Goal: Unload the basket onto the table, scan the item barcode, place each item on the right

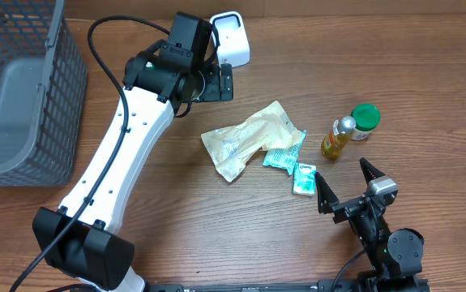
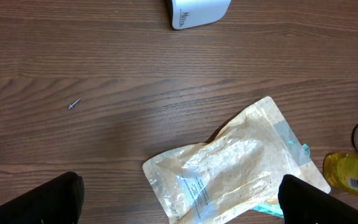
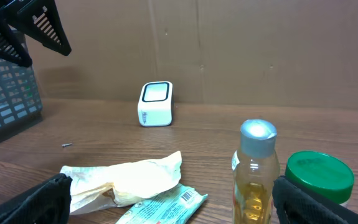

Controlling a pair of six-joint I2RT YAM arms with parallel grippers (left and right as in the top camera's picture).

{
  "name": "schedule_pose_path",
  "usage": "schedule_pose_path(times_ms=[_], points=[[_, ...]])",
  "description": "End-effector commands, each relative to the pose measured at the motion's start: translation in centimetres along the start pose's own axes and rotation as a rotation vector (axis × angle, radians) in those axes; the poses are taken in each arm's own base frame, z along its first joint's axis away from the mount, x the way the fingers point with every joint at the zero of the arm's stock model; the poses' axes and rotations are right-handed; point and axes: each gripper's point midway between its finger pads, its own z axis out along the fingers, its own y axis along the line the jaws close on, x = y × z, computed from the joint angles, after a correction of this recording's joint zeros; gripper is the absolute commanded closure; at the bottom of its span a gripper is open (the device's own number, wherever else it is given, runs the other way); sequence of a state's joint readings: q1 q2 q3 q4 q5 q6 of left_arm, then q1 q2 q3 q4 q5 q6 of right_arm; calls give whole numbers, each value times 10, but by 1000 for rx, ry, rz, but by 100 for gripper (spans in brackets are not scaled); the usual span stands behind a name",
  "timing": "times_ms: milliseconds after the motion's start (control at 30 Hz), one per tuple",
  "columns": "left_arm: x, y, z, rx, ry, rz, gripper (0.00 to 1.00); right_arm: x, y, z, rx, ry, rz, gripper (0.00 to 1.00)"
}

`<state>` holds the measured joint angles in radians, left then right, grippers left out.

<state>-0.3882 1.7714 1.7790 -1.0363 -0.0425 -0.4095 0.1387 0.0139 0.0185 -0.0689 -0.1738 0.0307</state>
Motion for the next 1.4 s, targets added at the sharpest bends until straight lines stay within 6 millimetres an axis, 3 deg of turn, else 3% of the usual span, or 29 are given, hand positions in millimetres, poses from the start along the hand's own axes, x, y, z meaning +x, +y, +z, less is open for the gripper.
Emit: schedule_pose_path(times_ms=[0, 467, 600, 900, 967, 1000, 1133, 1367], points=[[-2, 2, 2, -14, -3, 4, 0, 2, 0, 0, -3, -3, 5, 0], [-2, 1, 2, -6, -5, 4, 0, 2, 0, 0, -3, -3, 5, 0], [-24, -3, 1, 1, -98, 19, 0, 2, 0, 0, -3, -3, 5, 0], [-12, 4, 2, -29, -49, 18, 0, 2, 0, 0, -3, -3, 5, 0], [-3, -5, 2, 25, -7, 33, 4, 2, 0, 0, -3, -3, 5, 0], [0, -10, 5, 52, 10, 38, 14, 2, 0, 0, -3, -3, 5, 0], [27, -25, 31, 63, 98, 205, 34, 2, 0, 0, -2, -3, 5, 0], [100, -59, 86, 92, 299, 640, 25, 2, 0, 0, -3, -3, 5, 0]])
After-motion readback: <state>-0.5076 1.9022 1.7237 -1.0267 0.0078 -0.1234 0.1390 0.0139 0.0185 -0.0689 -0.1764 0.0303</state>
